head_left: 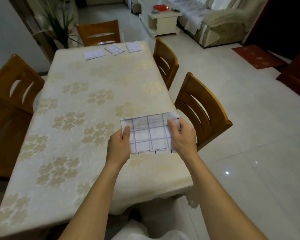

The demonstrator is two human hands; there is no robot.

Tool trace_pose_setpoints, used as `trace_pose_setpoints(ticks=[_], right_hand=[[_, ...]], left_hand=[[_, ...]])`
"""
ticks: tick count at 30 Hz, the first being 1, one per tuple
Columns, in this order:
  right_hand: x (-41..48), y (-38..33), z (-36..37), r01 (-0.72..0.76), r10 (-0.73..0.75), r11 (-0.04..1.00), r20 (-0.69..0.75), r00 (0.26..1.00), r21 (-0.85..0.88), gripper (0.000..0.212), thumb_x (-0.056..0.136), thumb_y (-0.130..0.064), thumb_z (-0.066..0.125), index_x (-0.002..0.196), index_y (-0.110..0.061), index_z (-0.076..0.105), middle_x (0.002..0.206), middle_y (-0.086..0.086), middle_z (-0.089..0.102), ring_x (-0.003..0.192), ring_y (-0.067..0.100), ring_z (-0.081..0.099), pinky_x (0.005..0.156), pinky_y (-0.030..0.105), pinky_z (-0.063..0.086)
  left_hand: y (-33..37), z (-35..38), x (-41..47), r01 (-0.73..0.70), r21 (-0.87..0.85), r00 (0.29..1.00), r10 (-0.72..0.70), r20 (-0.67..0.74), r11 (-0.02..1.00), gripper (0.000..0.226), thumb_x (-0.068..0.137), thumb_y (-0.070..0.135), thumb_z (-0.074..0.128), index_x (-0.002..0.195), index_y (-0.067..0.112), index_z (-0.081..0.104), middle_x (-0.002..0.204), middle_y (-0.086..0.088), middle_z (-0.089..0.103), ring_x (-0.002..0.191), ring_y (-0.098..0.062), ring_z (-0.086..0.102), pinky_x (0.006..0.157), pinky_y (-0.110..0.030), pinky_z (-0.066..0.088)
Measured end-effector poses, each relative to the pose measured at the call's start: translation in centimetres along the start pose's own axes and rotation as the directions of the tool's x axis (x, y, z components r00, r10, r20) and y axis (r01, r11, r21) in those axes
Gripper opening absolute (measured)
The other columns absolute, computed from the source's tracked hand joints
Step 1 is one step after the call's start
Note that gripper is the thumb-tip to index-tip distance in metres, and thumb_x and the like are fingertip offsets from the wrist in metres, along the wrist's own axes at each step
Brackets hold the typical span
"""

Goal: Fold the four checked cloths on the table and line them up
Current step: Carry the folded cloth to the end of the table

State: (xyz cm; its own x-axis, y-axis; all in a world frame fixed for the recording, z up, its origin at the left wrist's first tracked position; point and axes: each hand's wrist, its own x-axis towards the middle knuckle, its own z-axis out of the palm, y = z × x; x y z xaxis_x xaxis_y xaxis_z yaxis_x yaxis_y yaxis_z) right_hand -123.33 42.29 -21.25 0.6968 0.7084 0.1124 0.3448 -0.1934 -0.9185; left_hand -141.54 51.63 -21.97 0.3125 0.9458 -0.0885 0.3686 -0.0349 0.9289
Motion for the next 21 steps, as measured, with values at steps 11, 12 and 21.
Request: trace_pose_setpoints(ticks=[11,12,21], right_hand=[[4.2,-0.2,-9.5,-0.166,0.182,0.983,-0.308,0.934,0.078,0.038,0.103,-0.036,0.053,0.066,-0.023,0.054,0.065,-0.009,0.056,0.061,0.003,0.055,0.053,0.015,0.041],[4.1,0.0,-10.4,-0.166,0.178,0.984,-0.346,0.921,0.067,0.040,0.102,-0.034,0.054,0.063,-0.025,0.051,0.062,-0.011,0.053,0.055,0.000,0.051,0.049,0.011,0.037],[5.0,3.8,-18.6,-0.163,0.145,0.987,-0.508,0.849,0.009,0.044,0.102,-0.033,0.055,0.064,-0.018,0.041,0.061,-0.005,0.044,0.052,0.005,0.043,0.044,0.013,0.031]], left_hand=[[8.5,9.8,4.7,-0.160,-0.102,0.949,0.182,0.259,0.982,0.040,0.109,0.039,0.038,0.093,0.014,0.065,0.078,0.002,0.064,0.071,-0.016,0.061,0.050,-0.021,0.041],[8.9,10.9,4.8,-0.180,-0.101,0.938,0.202,0.283,0.978,0.039,0.109,0.039,0.038,0.093,0.014,0.064,0.080,0.001,0.064,0.074,-0.016,0.061,0.050,-0.020,0.041],[12.9,19.9,4.3,-0.305,-0.139,0.842,0.335,0.423,0.942,0.031,0.108,0.040,0.039,0.092,0.029,0.063,0.087,0.005,0.066,0.086,-0.013,0.066,0.056,-0.016,0.051]])
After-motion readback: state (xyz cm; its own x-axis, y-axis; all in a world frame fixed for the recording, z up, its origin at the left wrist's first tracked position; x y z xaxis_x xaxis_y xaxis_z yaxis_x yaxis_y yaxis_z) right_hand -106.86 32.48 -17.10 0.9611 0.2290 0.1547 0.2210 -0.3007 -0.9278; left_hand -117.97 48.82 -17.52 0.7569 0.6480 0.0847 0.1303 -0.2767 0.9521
